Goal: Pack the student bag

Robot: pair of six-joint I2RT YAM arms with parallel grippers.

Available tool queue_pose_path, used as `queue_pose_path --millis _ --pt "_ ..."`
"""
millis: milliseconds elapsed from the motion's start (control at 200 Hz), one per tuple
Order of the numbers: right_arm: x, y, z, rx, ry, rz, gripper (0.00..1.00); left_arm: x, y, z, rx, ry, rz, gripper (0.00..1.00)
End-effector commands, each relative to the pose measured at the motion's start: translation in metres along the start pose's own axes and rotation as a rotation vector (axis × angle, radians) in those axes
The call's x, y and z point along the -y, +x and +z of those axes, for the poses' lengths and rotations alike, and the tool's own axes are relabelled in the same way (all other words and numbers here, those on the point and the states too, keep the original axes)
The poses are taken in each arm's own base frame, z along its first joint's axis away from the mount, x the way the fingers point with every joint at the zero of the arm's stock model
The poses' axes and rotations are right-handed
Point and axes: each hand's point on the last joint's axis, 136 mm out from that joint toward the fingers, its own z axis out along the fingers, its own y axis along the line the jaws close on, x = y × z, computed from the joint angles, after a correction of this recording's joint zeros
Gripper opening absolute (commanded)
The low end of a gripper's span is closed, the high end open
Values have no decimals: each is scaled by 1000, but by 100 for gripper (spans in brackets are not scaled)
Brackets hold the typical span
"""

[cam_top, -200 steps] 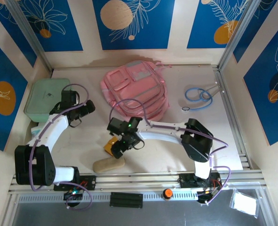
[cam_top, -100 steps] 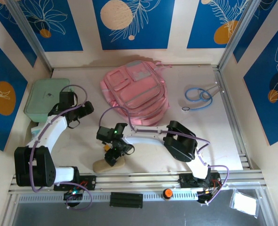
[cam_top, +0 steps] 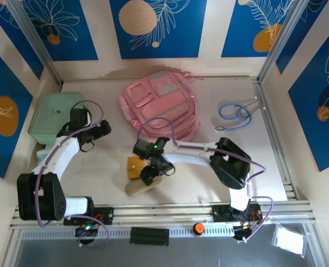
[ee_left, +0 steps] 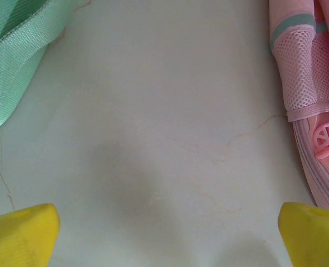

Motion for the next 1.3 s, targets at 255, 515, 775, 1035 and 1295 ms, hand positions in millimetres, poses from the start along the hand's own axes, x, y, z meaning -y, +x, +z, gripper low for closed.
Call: queue_pose_path --millis 255,515,775,1035,1295 --pt "87 -4 -24 79 115 306 86 6 -2 0 -7 51 -8 100" --pt "68 -20 -32 116 92 533 90 8 -3 0 -1 64 -7 100" --pt "58 -36 -18 81 250 469 95 7 0 1 -13 57 9 100" --pt "48 -26 -15 29 354 304 95 6 3 4 -17 62 2 100" --pt "60 13 -22 -19 363 320 95 9 3 6 -17 77 -9 100"
